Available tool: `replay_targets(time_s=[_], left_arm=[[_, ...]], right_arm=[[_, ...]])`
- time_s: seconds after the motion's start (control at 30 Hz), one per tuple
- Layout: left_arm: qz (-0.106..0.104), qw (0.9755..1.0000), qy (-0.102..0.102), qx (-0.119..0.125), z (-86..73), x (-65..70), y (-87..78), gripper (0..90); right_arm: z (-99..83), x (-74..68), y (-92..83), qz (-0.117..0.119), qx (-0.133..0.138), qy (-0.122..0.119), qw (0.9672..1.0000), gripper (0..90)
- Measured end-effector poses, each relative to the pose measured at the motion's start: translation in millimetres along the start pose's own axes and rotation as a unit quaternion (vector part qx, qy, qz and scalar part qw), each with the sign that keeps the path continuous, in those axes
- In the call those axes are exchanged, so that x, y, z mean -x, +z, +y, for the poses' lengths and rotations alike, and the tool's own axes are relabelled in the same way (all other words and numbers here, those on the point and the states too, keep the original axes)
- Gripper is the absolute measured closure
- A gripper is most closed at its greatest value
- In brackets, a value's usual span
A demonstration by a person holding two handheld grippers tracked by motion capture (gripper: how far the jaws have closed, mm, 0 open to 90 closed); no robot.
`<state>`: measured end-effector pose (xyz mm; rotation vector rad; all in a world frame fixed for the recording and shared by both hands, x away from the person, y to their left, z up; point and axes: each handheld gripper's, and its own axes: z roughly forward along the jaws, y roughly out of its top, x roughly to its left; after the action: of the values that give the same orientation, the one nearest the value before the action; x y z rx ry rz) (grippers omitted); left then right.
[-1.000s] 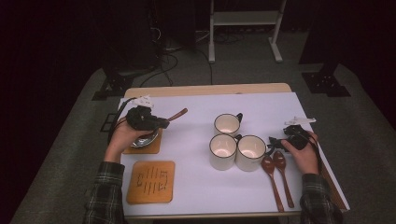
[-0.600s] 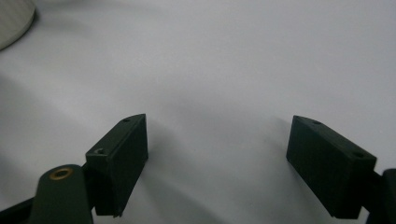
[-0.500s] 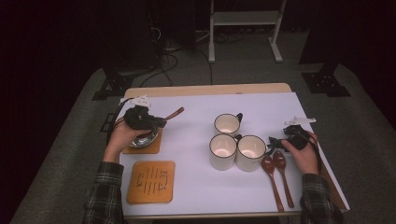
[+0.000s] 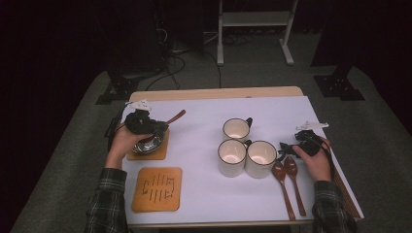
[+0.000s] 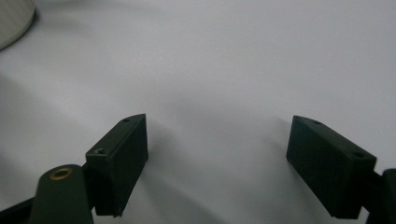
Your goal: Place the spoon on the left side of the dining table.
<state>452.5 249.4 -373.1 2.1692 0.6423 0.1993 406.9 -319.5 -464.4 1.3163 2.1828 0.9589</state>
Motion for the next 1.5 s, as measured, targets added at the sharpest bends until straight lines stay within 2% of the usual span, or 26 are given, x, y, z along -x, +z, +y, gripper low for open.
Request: replay_targets(time_s=[0.4, 0.73, 1.5], left_arm=[[0.023, 0.9996, -0.017, 0.000, -12.1, -10.9, 1.5, 80.4], [0.028, 0.9992, -0.027, 0.005, -17.5, -15.9, -0.1, 80.4], [0.041, 0.9983, -0.041, -0.010, -30.7, -25.5, 3.4, 80.1]], right_arm=[[0.0, 0.0, 0.0, 0.000, 0.000, 0.001, 1.0000, 19.1], [0.0, 0.0, 0.0, 0.000, 0.000, 0.000, 1.0000, 19.1], [-0.1, -0.1, 0.0, 0.000, 0.000, 0.000, 1.0000, 19.1]])
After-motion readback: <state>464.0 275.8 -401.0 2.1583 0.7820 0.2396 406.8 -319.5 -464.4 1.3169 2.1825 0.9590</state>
